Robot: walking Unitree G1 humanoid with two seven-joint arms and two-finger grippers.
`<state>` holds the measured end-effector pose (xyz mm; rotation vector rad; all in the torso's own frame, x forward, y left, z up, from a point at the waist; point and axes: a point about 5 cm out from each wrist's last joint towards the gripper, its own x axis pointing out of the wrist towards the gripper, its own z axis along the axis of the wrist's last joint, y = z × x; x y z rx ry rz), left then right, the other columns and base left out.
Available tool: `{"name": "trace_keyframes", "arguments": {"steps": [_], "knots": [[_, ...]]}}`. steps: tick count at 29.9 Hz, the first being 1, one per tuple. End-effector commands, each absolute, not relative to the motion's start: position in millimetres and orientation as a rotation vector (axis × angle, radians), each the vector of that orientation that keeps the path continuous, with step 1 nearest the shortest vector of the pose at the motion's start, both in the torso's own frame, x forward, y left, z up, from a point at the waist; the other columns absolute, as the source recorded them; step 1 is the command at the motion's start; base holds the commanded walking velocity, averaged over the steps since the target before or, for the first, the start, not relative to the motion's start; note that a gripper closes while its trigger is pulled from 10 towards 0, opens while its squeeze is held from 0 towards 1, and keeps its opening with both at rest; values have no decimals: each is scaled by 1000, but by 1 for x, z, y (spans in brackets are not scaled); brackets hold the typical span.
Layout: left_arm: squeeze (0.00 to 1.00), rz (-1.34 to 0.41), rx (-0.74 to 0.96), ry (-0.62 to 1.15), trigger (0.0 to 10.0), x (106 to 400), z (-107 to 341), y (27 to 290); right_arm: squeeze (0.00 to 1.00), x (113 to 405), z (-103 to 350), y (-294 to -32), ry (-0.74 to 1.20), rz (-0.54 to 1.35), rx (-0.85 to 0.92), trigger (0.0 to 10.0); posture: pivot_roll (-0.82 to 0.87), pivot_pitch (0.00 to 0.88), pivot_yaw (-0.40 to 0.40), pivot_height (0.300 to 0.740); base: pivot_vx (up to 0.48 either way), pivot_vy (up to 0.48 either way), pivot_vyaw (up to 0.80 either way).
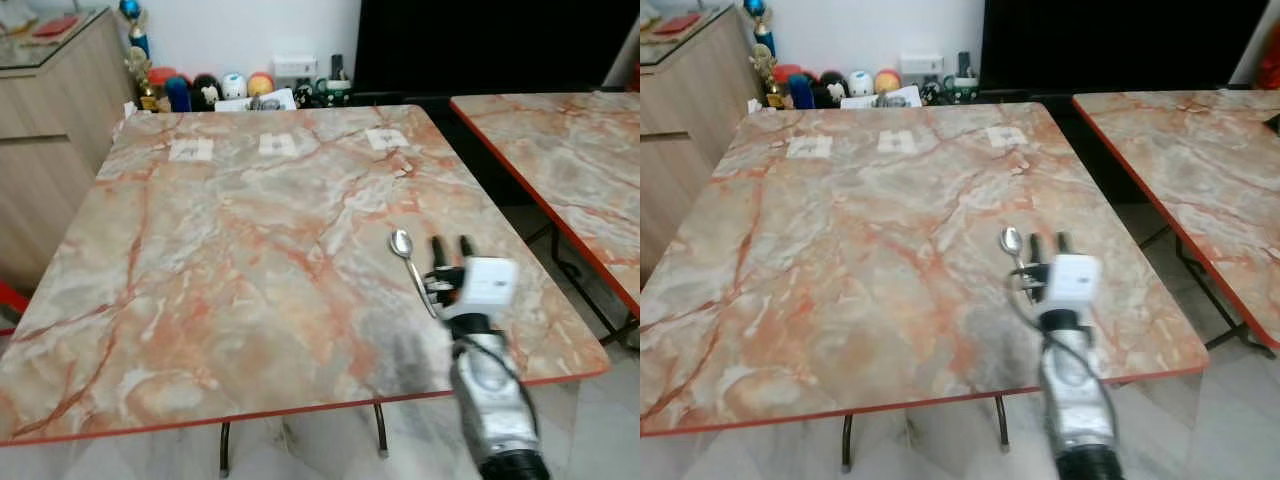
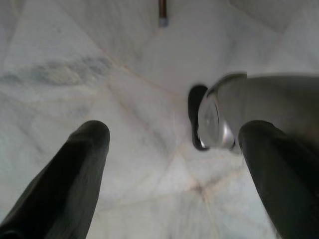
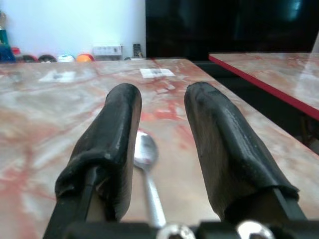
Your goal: Setting the table
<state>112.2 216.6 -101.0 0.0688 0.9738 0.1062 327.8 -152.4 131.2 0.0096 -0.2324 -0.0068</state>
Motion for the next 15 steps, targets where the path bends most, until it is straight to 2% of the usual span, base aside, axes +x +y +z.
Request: {"name": "trace_keyframes", "arguments": {"steps": [1, 11, 15], "knots": [[0, 71, 44, 1014, 10000, 107, -106, 202, 0, 327, 126, -155, -208, -18, 11, 10000, 15, 82, -25, 740, 0, 0, 0], [0, 89, 50, 986, 10000, 133, -96, 223, 0, 327, 123, -155, -187, -13, 6, 10000, 14, 87, -24, 740, 0, 0, 0], [0, 98, 60, 993, 10000, 131, -95, 231, 0, 327, 122, -154, -177, -11, 1, 10000, 15, 86, -23, 740, 258, 0, 0]]}}
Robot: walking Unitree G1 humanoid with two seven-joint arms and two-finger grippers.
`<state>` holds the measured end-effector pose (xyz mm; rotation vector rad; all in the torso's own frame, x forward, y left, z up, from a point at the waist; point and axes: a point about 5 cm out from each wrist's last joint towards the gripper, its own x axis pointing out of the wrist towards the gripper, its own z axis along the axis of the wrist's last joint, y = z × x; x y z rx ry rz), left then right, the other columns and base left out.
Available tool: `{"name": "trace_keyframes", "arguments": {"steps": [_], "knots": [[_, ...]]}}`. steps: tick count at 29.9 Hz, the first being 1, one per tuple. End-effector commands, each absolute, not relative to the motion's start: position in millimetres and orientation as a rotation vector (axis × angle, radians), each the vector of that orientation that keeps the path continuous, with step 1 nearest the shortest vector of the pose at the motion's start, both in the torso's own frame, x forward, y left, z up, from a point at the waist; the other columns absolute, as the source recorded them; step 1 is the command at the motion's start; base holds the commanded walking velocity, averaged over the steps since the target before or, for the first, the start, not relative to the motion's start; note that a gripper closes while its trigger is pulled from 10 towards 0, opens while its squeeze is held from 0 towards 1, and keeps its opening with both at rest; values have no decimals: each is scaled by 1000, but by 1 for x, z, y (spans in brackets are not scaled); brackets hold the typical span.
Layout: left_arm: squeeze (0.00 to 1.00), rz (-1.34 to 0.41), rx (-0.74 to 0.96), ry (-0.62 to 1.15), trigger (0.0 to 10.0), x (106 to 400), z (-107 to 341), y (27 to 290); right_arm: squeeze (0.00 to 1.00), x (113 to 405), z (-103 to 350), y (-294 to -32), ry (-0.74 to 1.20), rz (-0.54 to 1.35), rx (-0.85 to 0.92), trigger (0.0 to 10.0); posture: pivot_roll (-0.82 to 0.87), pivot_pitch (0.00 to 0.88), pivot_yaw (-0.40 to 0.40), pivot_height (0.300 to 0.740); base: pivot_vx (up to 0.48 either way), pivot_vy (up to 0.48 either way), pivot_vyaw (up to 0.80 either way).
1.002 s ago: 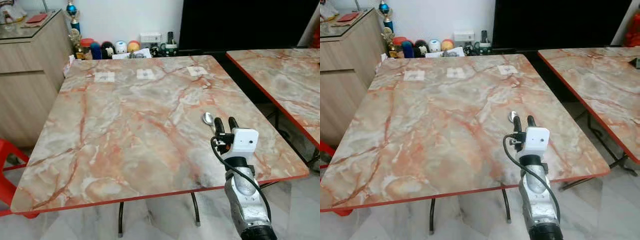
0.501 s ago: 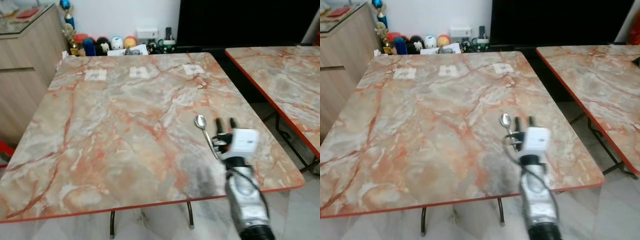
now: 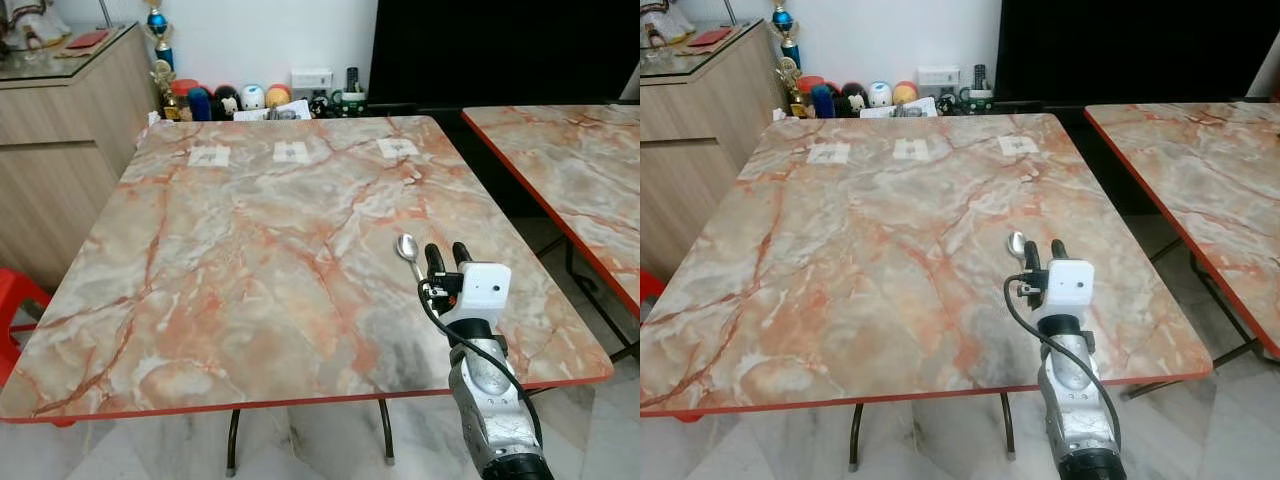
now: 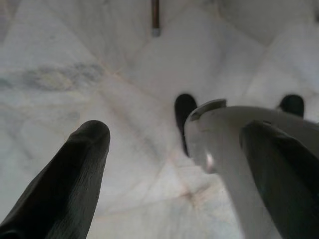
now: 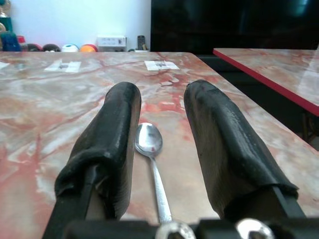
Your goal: Setting the table
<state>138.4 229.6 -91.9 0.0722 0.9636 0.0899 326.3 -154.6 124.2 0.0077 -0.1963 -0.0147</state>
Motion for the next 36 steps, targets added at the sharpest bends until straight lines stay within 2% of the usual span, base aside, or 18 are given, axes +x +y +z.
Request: {"name": "trace_keyframes", "arguments": {"steps": [1, 13, 20, 25, 32, 36], "knots": [[0, 98, 60, 994, 10000, 130, -95, 232, 0, 327, 122, -155, -177, -11, 1, 10000, 15, 86, -23, 740, 259, 0, 0], [0, 113, 67, 1025, 10000, 109, -97, 244, 0, 327, 121, -154, -170, -11, -3, 10000, 12, 81, -24, 740, 288, 0, 0], [0, 110, 73, 1034, 10000, 103, -98, 246, 0, 325, 118, -157, -150, -19, -15, 10000, 9, 77, -25, 740, 0, 0, 0], [0, 95, 75, 1029, 10000, 109, -99, 239, 0, 320, 114, -160, -119, -31, -12, 10000, 6, 74, -25, 740, 0, 0, 0], [0, 67, 77, 1024, 10000, 116, -101, 220, 0, 318, 88, -162, 69, -22, -66, 10000, 5, 69, -24, 740, 0, 0, 0], [0, 52, 81, 1023, 10000, 117, -102, 213, 0, 316, 77, -165, 170, -60, -25, 10000, 5, 72, -23, 740, 0, 0, 0]]}}
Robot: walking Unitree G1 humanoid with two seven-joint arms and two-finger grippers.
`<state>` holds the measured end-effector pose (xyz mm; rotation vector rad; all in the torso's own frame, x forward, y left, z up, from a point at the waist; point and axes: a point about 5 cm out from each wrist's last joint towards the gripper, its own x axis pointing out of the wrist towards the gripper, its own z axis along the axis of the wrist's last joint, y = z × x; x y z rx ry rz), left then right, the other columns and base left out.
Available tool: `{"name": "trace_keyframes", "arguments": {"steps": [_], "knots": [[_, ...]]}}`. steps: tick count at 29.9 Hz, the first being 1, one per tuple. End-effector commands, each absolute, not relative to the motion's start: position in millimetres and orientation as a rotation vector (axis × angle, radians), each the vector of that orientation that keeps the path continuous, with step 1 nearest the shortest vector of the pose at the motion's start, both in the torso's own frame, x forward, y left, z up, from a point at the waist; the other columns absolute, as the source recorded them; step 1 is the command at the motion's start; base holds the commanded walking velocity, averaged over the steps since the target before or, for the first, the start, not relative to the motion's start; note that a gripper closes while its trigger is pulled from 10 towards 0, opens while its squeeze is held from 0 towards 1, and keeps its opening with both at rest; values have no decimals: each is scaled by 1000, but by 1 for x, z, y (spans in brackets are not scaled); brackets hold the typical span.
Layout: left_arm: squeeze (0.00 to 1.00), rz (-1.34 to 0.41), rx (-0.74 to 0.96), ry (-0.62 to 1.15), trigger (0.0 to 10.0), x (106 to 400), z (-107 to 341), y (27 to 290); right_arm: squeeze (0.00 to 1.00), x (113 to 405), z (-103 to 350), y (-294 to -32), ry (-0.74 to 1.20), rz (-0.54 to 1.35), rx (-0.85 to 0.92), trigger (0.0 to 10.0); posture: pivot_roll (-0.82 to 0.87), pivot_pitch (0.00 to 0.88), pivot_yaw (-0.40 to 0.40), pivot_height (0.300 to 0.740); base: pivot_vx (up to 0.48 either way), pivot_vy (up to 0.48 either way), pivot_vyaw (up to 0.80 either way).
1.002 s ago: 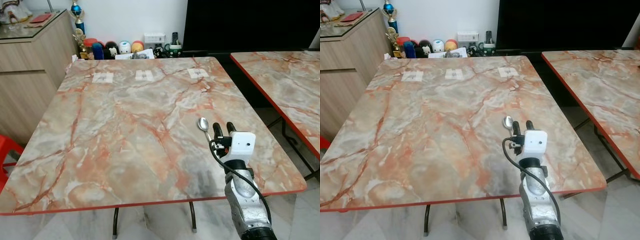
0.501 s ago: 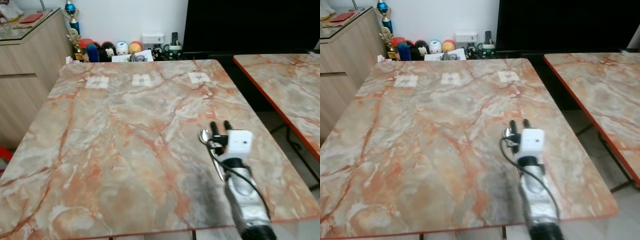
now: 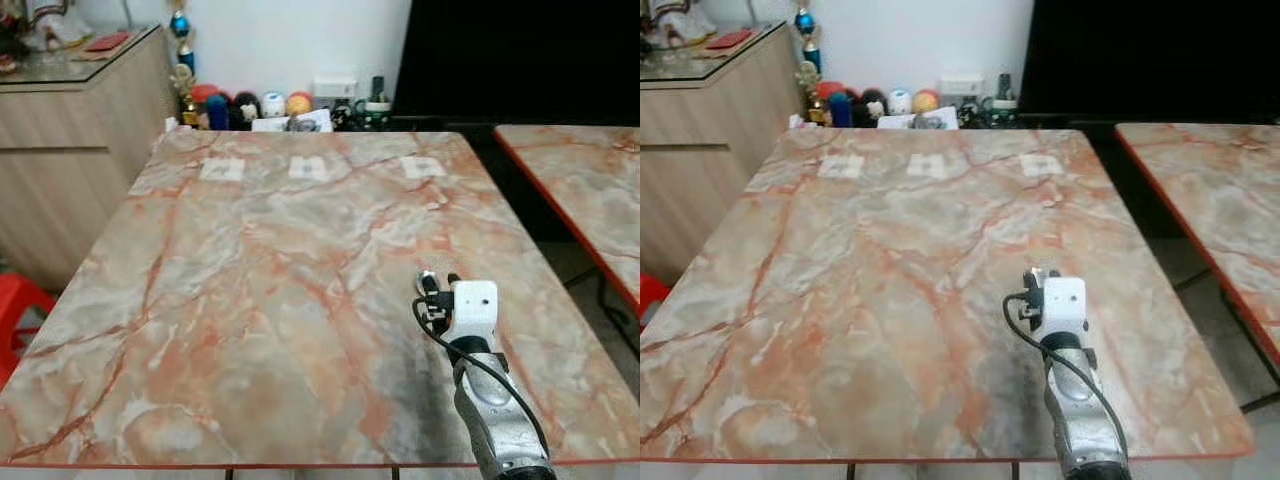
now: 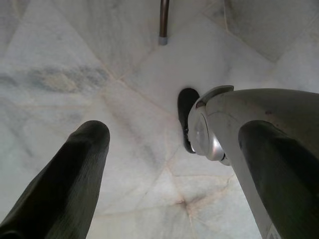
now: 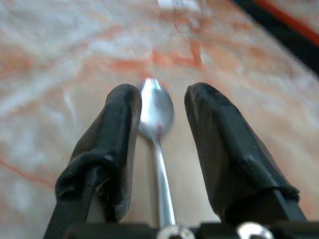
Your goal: Setting the table
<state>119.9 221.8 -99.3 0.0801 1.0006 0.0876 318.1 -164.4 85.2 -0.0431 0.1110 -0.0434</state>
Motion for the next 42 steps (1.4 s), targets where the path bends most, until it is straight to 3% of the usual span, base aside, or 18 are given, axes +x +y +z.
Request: {"name": "trace_keyframes", "arguments": {"steps": [1, 2, 3, 7, 8, 9, 10, 26, 31, 36, 37, 38, 39, 40, 42], "knots": [[0, 48, 82, 1024, 10000, 117, -103, 211, 20, 317, 75, -164, 191, -55, 5, 10000, 3, 76, -21, 740, 0, 0, 0], [0, 48, 82, 1024, 10000, 117, -103, 211, 808, 317, 75, -164, 196, -50, 10, 10000, 3, 76, -21, 740, 0, 0, 0], [0, 47, 82, 1024, 10000, 117, -103, 211, 1000, 317, 74, -163, 201, -46, 22, 10000, 4, 77, -21, 740, 0, 0, 0], [0, 49, 84, 1027, 10000, 115, -103, 213, 1000, 321, 74, -161, 223, -26, 45, 10000, 8, 81, -20, 740, 0, 0, 0], [0, 50, 85, 1029, 10000, 114, -103, 214, 969, 322, 75, -161, 230, -25, 44, 10000, 8, 81, -20, 740, 0, 0, 0], [0, 51, 87, 1030, 10000, 113, -103, 215, 173, 323, 75, -161, 235, -26, 43, 10000, 10, 83, -20, 740, 0, 0, 0], [0, 52, 87, 1031, 10000, 113, -103, 216, 0, 324, 76, -161, 238, -27, 44, 10000, 10, 83, -20, 740, 0, 0, 0], [0, 41, 100, 1028, 10000, 115, -103, 212, 0, 335, 76, -171, 324, -55, 64, 10000, 15, 94, -15, 740, 0, 0, 0], [0, 24, 101, 1015, 10000, 125, -103, 200, 0, 339, 77, -170, 336, -17, 69, 10000, 18, 95, -12, 740, 0, 0, 0], [0, 26, 104, 996, 10000, 132, -99, 205, 0, 340, 75, -168, 352, -5, 62, 10000, 23, 97, -13, 740, 0, 0, 0], [0, 25, 104, 993, 10000, 133, -99, 205, 0, 340, 75, -168, 355, -5, 61, 8588, 23, 97, -13, 740, 0, 0, 0], [0, 25, 107, 988, 10000, 134, -98, 207, 0, 340, 73, -168, 361, -8, 61, 4275, 23, 98, -12, 740, 0, 0, 0], [0, 25, 108, 987, 10000, 134, -98, 207, 0, 339, 73, -168, 363, -9, 61, 4275, 23, 98, -12, 740, 0, 0, 0], [0, 25, 107, 987, 10000, 133, -98, 209, 0, 339, 71, -168, 368, -10, 59, 0, 23, 98, -12, 740, 0, 0, 0], [0, 23, 107, 988, 10000, 133, -98, 211, 0, 338, 69, -168, 375, -12, 56, 0, 23, 99, -12, 740, 0, 0, 0]]}}
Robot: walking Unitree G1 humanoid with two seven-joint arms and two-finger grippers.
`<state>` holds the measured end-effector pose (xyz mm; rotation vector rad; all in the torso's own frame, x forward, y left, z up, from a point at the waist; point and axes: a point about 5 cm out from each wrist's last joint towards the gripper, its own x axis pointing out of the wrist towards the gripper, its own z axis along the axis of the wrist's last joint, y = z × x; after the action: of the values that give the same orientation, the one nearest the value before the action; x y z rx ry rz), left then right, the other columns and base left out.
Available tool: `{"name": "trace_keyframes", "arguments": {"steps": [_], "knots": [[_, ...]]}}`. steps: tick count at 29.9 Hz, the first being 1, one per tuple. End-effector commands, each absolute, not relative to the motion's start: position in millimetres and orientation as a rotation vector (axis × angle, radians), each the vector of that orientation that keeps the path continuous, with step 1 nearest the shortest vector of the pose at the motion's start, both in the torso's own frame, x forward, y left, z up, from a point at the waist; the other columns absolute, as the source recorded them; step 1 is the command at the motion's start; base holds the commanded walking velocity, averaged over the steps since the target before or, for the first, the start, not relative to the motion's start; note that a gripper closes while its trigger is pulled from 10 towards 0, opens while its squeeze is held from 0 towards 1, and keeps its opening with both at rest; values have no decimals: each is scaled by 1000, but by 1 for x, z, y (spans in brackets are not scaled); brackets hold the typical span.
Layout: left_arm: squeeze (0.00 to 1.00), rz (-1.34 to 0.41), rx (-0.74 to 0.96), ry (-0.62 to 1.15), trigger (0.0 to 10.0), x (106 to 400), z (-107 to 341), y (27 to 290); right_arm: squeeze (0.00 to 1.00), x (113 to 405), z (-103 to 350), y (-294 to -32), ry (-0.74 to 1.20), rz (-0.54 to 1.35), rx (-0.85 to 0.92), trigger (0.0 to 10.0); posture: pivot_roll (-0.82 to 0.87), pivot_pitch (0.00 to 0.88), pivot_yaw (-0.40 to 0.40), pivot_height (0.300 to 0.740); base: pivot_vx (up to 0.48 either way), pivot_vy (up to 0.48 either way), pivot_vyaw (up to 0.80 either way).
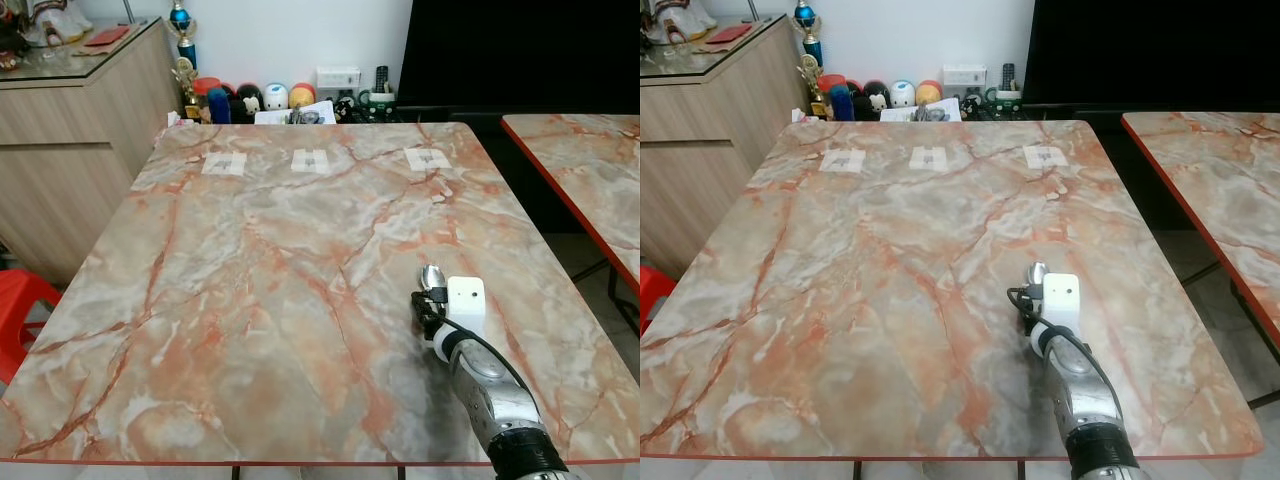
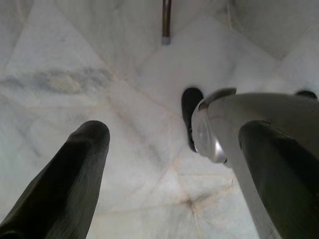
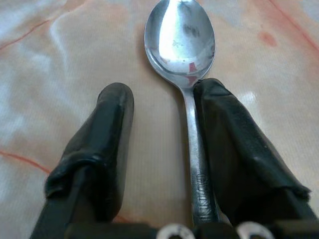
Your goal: Setting the table
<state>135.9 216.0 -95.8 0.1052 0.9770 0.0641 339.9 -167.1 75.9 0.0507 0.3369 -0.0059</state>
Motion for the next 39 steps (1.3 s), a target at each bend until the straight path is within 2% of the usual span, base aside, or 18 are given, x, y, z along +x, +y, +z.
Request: {"name": "trace_keyframes", "arguments": {"steps": [1, 6, 18, 22, 34, 35, 36, 37, 38, 39], "knots": [[0, 21, 108, 988, 10000, 132, -98, 212, 0, 337, 68, -169, 378, -12, 56, 0, 24, 99, -12, 740, 0, 0, 0], [0, 15, 110, 999, 10000, 127, -99, 213, 0, 334, 63, -170, 399, -16, 53, 39, 22, 100, -12, 740, 0, 0, 0], [0, 52, 107, 1046, 10000, 99, -96, 254, 0, 333, 59, -169, 413, -17, 50, 275, 25, 99, -12, 740, 0, 0, 0], [0, 57, 105, 1050, 10000, 95, -95, 259, 0, 333, 58, -169, 416, -17, 49, 314, 27, 97, -11, 740, 0, 0, 0], [0, 17, 96, 1042, 10000, 103, -102, 229, 0, 332, 55, -168, 415, -17, 42, 39, 26, 88, -11, 740, 0, 0, 0], [0, 16, 97, 1043, 10000, 103, -102, 228, 0, 332, 56, -168, 401, -21, 52, 431, 26, 83, -11, 740, 0, 0, 0], [0, 15, 101, 1044, 10000, 103, -103, 226, 0, 333, 62, -167, 346, -26, 75, 2745, 26, 83, -11, 740, 0, 0, 0], [0, 15, 103, 1045, 10000, 103, -103, 225, 0, 334, 63, -167, 333, -27, 80, 2745, 27, 81, -11, 740, 0, 0, 0], [0, 15, 104, 1045, 10000, 103, -103, 224, 0, 334, 66, -167, 311, -25, 91, 9529, 26, 80, -10, 740, 0, 0, 0], [0, 13, 105, 1045, 10000, 104, -103, 222, 0, 334, 69, -166, 286, -26, 101, 10000, 26, 80, -10, 740, 0, 0, 0]]}}
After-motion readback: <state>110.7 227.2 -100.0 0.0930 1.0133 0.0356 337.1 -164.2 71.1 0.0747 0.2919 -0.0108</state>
